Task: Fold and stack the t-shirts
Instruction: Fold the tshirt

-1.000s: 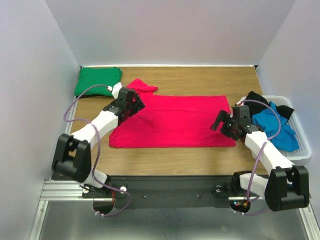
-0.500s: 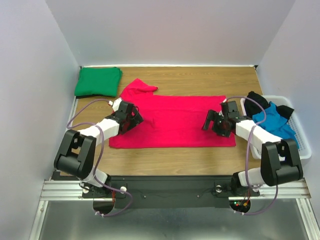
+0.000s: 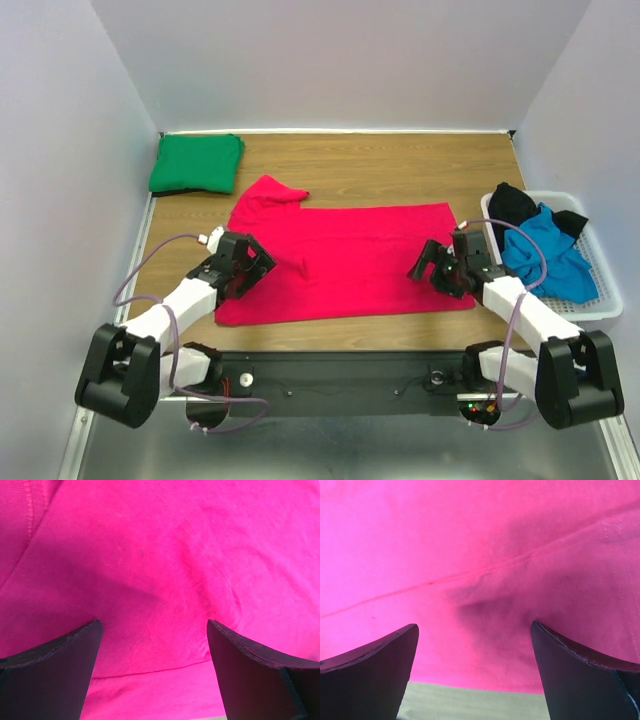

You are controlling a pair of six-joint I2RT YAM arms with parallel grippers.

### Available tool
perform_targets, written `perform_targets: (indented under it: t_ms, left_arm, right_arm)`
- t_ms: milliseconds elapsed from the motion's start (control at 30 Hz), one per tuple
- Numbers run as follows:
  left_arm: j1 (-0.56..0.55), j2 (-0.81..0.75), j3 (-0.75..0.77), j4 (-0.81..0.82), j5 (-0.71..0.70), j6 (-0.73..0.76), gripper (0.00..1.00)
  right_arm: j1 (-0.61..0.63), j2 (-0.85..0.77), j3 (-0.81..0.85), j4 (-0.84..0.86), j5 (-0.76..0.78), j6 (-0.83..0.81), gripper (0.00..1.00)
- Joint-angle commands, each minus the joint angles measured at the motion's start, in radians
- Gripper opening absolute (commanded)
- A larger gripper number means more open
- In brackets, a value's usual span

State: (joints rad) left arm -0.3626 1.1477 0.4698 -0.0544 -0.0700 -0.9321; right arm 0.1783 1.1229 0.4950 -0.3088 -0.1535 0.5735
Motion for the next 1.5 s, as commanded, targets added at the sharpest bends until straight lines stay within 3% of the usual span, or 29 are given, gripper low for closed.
perform_targets:
  t_ms: [0,67,200,333,433,567,700,867,967,1100,1267,1333,1467]
  left_arm:
    - [0.002,-0.103,0.032,-0.327,-0.084,-0.079,0.98]
    - [0.002,-0.172,0.07,-0.408,-0.119,-0.09,0.98]
    - [0.002,-0.233,0.163,-0.392,-0.162,-0.022,0.99]
    - [0.002,-0.114,0.373,-0.32,-0.171,0.142,0.99]
    - [0.011,0.166,0.666,-0.288,-0.172,0.341,0.98]
    - [0.045,0.496,0.999,-0.321,-0.177,0.466,0.98]
    - [0.079,0.808,1.364,-0.4,-0.153,0.646,0.92]
    - [0.109,1.156,1.789,-0.59,-0.151,0.694,0.86]
    - [0.12,1.215,1.776,-0.576,-0.142,0.69,0.83]
    - [0.132,1.218,1.65,-0.493,-0.105,0.67,0.77]
    - [0.136,1.254,1.627,-0.489,-0.105,0.652,0.65]
    - [0.136,1.262,1.623,-0.487,-0.093,0.65,0.55]
    - [0.134,1.262,1.56,-0.452,-0.054,0.639,0.54]
  right_arm:
    - [0.006,-0.093,-0.003,-0.151,0.002,0.038,1.0]
    - [0.007,-0.135,0.019,-0.177,-0.006,0.04,1.0]
    - [0.007,-0.141,0.129,-0.2,0.029,0.016,1.0]
    - [0.007,-0.063,0.263,-0.202,0.095,-0.006,1.0]
    - [0.007,0.044,0.379,-0.202,0.129,-0.018,1.0]
    - [0.007,0.17,0.483,-0.202,0.144,-0.046,1.0]
    - [0.006,0.242,0.542,-0.202,0.199,-0.069,1.0]
    - [0.004,0.281,0.554,-0.2,0.229,-0.087,1.0]
    - [0.001,0.291,0.553,-0.2,0.238,-0.086,1.0]
    - [0.003,0.31,0.554,-0.2,0.243,-0.087,1.0]
    - [0.003,0.319,0.547,-0.2,0.246,-0.087,1.0]
    - [0.003,0.322,0.544,-0.2,0.25,-0.086,1.0]
    - [0.001,0.336,0.544,-0.2,0.261,-0.087,1.0]
